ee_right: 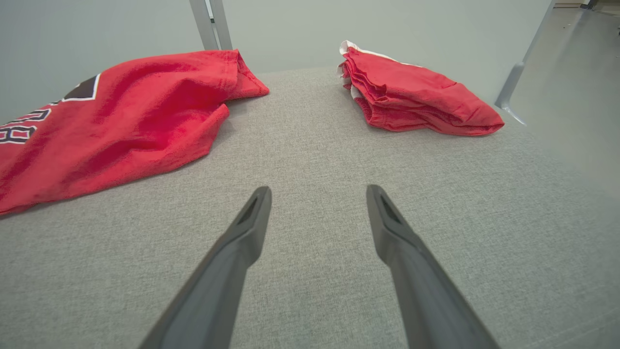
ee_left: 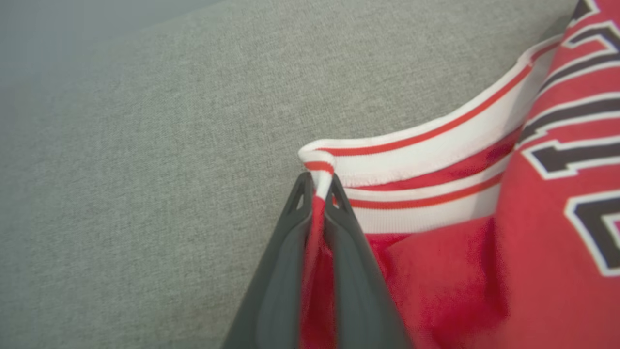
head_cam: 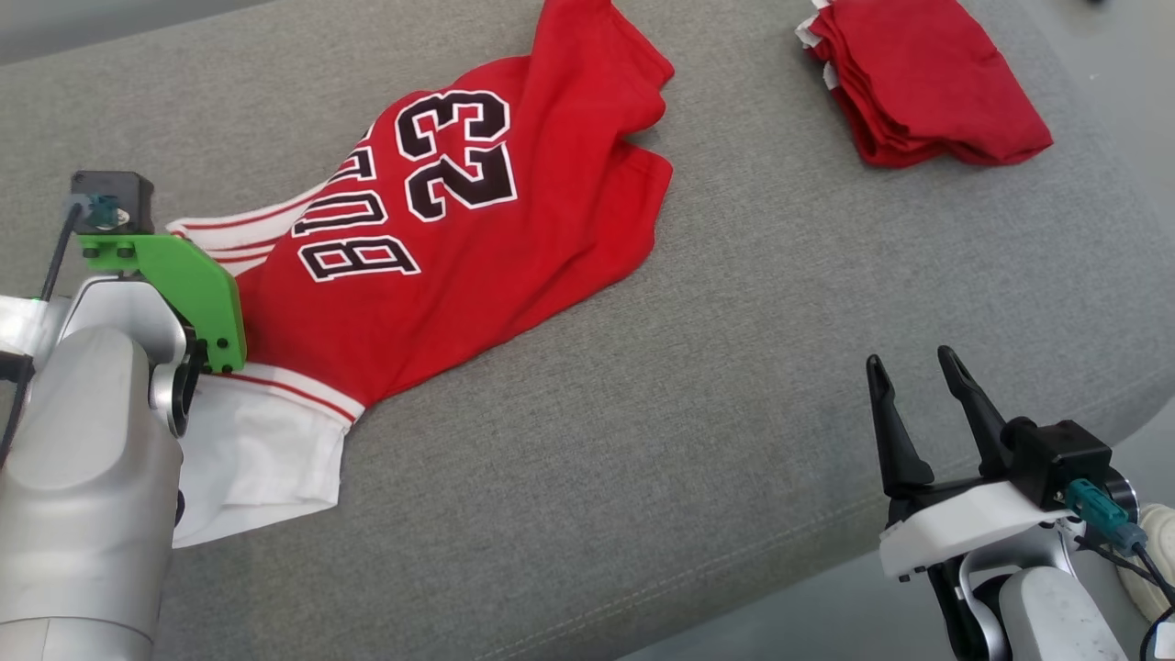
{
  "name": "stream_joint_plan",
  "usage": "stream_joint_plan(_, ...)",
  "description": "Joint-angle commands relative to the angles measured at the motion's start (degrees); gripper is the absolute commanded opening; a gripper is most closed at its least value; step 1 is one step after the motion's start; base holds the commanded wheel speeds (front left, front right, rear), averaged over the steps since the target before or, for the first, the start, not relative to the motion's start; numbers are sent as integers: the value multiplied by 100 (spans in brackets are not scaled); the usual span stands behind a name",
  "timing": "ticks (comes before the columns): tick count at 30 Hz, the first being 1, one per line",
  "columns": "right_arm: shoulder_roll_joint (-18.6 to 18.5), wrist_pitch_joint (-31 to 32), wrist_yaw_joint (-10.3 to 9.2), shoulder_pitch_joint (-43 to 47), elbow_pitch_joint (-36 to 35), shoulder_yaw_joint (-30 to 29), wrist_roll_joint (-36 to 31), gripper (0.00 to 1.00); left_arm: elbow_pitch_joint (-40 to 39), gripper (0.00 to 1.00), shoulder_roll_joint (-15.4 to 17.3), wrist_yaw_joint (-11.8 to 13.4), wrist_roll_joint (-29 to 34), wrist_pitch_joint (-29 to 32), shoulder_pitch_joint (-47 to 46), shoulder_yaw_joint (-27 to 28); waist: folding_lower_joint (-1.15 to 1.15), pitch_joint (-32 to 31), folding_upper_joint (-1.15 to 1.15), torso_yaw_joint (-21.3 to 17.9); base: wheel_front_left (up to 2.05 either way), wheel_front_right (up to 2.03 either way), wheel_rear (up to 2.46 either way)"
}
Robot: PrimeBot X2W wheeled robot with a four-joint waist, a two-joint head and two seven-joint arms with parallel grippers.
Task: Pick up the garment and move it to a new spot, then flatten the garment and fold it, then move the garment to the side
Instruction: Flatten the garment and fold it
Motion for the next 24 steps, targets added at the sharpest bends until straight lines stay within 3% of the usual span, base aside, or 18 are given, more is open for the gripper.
stream_joint_plan(1,-3,-18,-5,-60,-25,-14,-34,100,-57,0,-23,256,-106,-369,-74,167,0,-46,0,195,0,0,0)
stream_joint_plan(7,-3,82,-5,-42,-80,-24,-119,100,-84,0,-120,871,-338,-1490,181,612,0,-203,0,558,0,0,0)
stream_joint_plan(18,-3,254,-5,68,-210,-35,-207,100,278,0,-140,1296,-810,-2513,603,1200,0,-465,0,865,0,0,0)
stream_joint_plan(19,-3,276,-5,75,-219,-33,-211,100,324,20,-165,1269,-884,-2555,651,1252,0,-492,0,879,0,0,0)
stream_joint_plan(20,-3,296,-5,85,-221,-33,-210,100,361,100,-198,1212,-962,-2598,697,1311,0,-517,0,892,0,0,0)
stream_joint_plan(24,-3,327,-5,121,-215,-35,-185,100,446,100,-267,1031,-1207,-2926,811,1475,0,-653,0,948,0,0,0)
